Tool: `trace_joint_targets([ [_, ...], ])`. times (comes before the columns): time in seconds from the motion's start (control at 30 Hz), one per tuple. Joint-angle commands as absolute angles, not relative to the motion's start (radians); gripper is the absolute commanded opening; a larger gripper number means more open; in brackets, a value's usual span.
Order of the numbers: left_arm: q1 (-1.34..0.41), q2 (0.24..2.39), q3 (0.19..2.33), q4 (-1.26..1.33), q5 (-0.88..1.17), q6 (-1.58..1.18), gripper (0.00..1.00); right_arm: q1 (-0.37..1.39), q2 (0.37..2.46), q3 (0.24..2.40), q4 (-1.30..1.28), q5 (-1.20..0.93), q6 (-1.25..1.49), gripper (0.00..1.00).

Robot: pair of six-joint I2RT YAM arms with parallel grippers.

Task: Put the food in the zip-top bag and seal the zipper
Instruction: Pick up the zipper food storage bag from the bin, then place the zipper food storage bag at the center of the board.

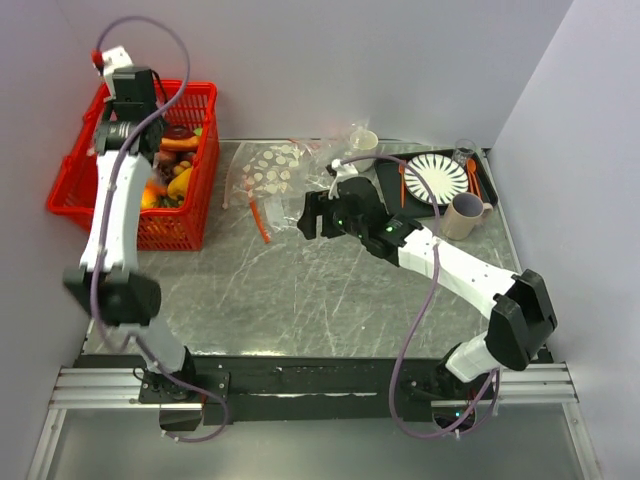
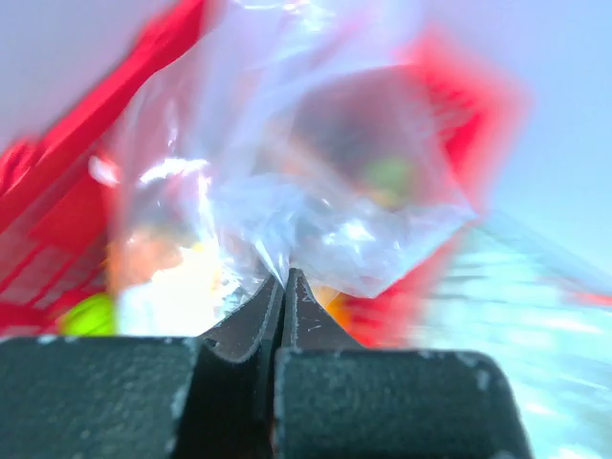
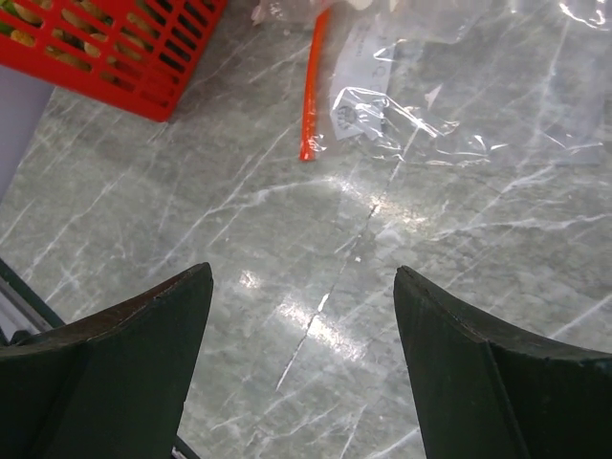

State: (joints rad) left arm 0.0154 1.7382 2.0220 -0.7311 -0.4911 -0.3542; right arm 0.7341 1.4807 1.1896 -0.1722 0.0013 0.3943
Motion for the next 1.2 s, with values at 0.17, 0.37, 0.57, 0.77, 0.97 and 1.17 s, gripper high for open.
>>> trace_joint_targets([
  [0.17, -0.113, 1.330, 1.741, -0.441, -0.022, -0.547, 0.01, 0.706, 1.270, 1.086, -0.182, 0.097, 0.420, 0.82],
  [0.37, -0.251, 1.229, 1.429, -0.194, 0.352, -0.739, 0.02, 0.696, 0.999, 0.942, -0.239, 0.263, 0.443, 0.84],
  [0.57, -0.492, 1.287, 1.275, -0.159, 0.365, -0.761, 0.12, 0.690, 0.744, 0.828, -0.317, 0.435, 0.463, 0.90],
  [0.77, -0.650, 1.497, 1.536, -0.501, 0.282, -0.591, 0.99, 0.690, 0.661, 0.795, -0.347, 0.367, 0.460, 0.96],
  [0.97, -0.649, 1.396, 1.471, -0.480, 0.190, -0.540, 0.99, 0.690, 0.731, 0.747, -0.287, 0.097, 0.433, 0.93],
  [1.17, -0.586, 1.328, 1.417, -0.518, 0.078, -0.508, 0.99, 0.706, 0.920, 0.782, -0.212, -0.141, 0.425, 0.81],
])
